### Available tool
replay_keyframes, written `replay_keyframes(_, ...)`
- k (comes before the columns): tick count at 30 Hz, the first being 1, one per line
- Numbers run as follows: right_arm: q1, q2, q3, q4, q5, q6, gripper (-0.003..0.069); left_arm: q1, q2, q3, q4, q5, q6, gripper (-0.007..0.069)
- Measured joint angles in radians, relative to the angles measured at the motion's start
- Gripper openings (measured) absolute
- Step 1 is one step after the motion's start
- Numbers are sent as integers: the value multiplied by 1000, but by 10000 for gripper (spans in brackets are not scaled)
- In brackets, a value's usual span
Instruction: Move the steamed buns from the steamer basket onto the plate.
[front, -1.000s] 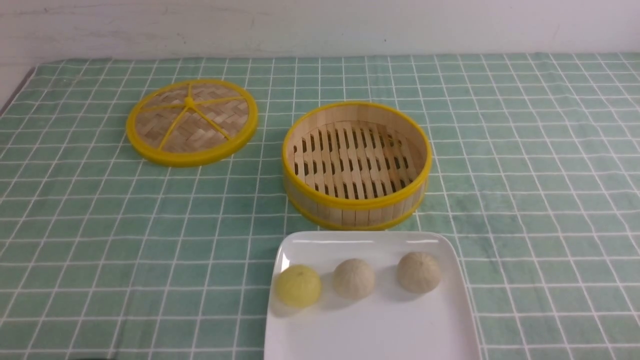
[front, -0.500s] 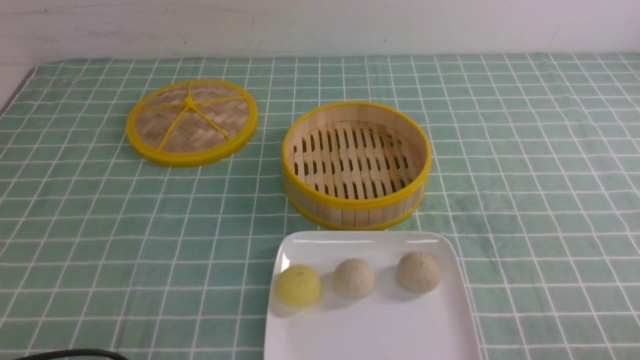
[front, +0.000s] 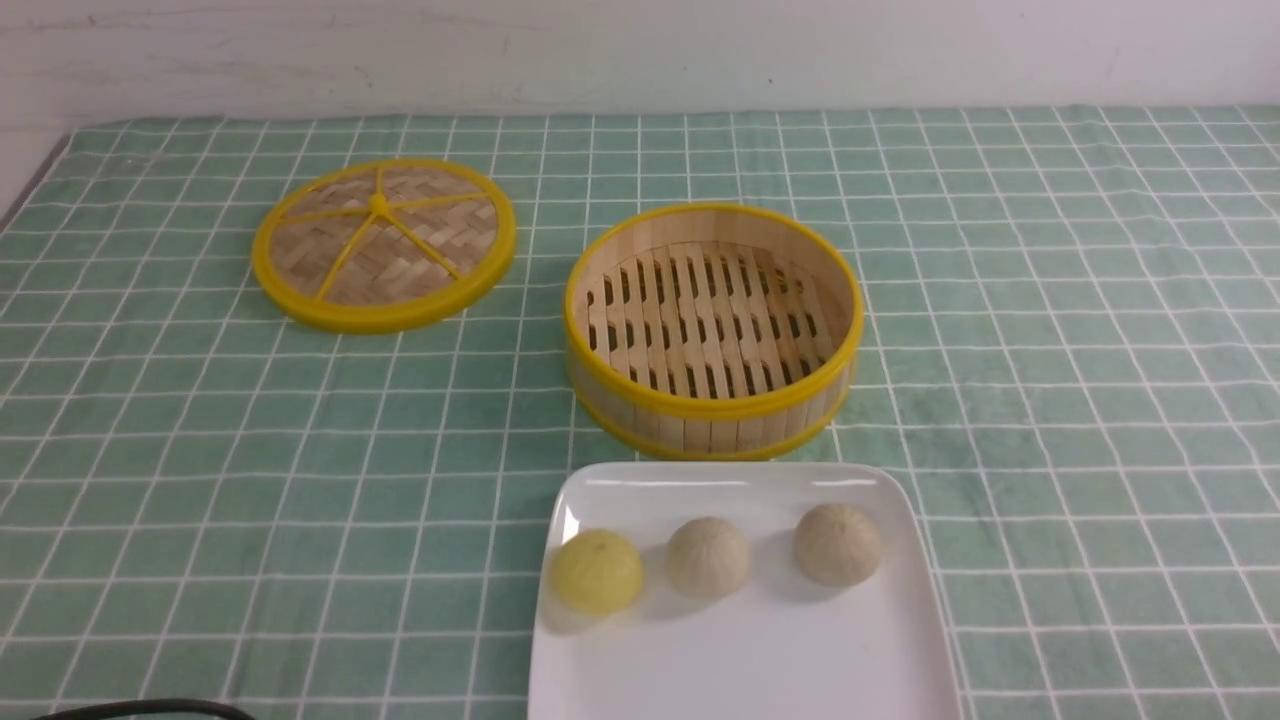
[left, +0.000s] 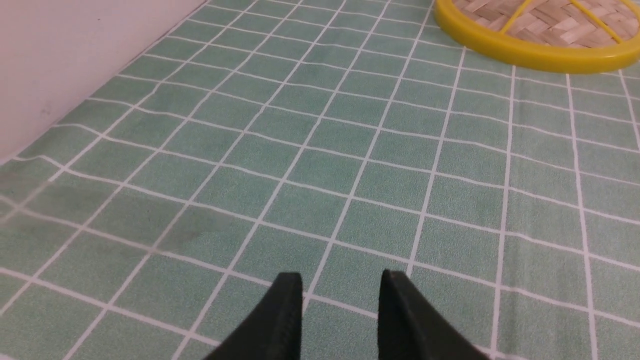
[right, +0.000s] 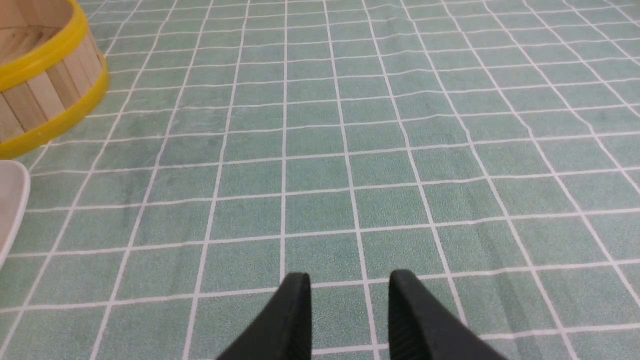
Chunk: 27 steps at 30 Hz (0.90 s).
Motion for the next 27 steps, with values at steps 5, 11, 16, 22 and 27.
replay_keyframes(5, 0, 0, 0, 0, 0, 0, 239, 0, 0, 0, 5, 0, -4, 240)
replay_keyframes(11, 0, 0, 0, 0, 0, 0, 239, 0, 0, 0, 10, 0, -4, 240)
replay_keyframes(16, 0, 0, 0, 0, 0, 0, 239, 0, 0, 0, 10, 0, -4, 240)
replay_keyframes(22, 0, 0, 0, 0, 0, 0, 239, 0, 0, 0, 13, 0, -5, 240)
replay_keyframes(27, 0, 0, 0, 0, 0, 0, 239, 0, 0, 0, 13, 0, -5, 240)
